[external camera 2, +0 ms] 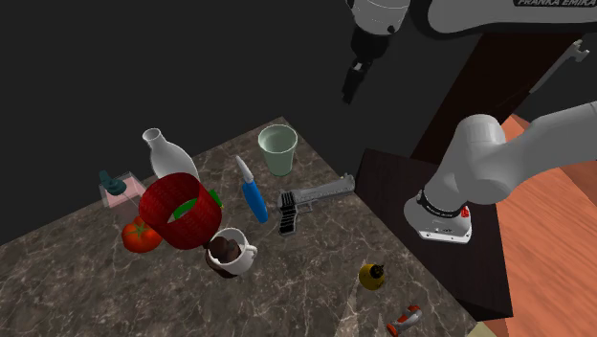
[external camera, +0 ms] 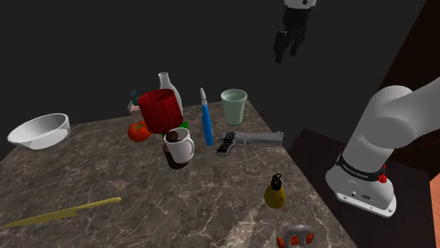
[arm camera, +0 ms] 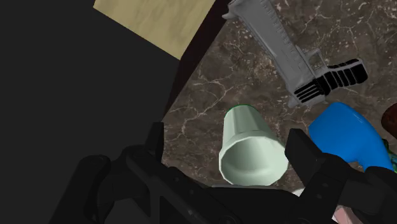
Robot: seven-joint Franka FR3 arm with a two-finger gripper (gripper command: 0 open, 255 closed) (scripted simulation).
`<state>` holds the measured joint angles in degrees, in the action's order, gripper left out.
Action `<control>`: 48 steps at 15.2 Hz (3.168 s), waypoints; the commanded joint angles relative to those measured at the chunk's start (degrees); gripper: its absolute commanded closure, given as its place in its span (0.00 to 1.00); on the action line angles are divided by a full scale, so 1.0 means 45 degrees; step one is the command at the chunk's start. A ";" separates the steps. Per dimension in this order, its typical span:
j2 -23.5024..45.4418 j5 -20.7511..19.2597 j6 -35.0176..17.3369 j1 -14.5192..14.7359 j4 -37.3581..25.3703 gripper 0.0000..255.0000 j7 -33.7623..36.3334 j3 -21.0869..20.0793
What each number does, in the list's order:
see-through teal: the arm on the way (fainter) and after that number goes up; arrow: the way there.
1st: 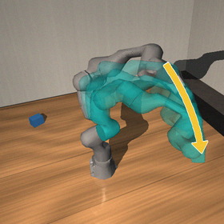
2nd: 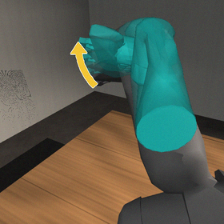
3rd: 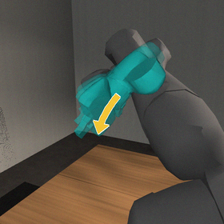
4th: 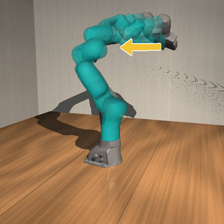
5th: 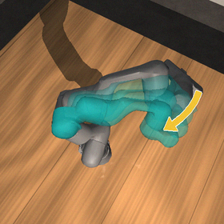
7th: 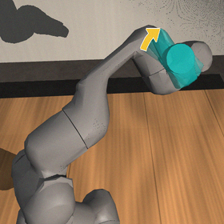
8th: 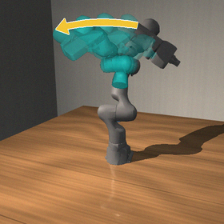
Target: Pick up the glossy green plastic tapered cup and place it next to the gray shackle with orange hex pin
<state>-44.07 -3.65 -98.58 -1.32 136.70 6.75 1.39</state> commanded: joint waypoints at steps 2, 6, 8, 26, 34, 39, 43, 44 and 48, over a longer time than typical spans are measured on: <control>0.0403 0.0016 -0.0299 0.0047 -0.0027 0.00 0.0166 -0.0163; 0.2124 0.0004 -0.1422 0.0193 -0.0306 0.00 0.0839 -0.0801; 0.3039 -0.0057 -0.1928 0.0243 -0.0546 0.00 0.1186 -0.1110; 1.0772 -0.2023 -0.4470 0.0605 -0.4111 0.00 0.4198 -0.2762; 1.1079 -0.2192 -0.5201 0.0550 -0.3679 0.00 0.4303 -0.2693; 1.1078 -0.2191 -0.5198 0.0550 -0.3680 0.00 0.4302 -0.2693; 1.1078 -0.2191 -0.5198 0.0550 -0.3680 1.00 0.4302 -0.2693; 1.1078 -0.2191 -0.5198 0.0550 -0.3680 1.00 0.4303 -0.2693; 1.1078 -0.2191 -0.5201 0.0550 -0.3677 1.00 0.4304 -0.2693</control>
<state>5.78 -13.49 -122.00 1.17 120.15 26.12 -10.75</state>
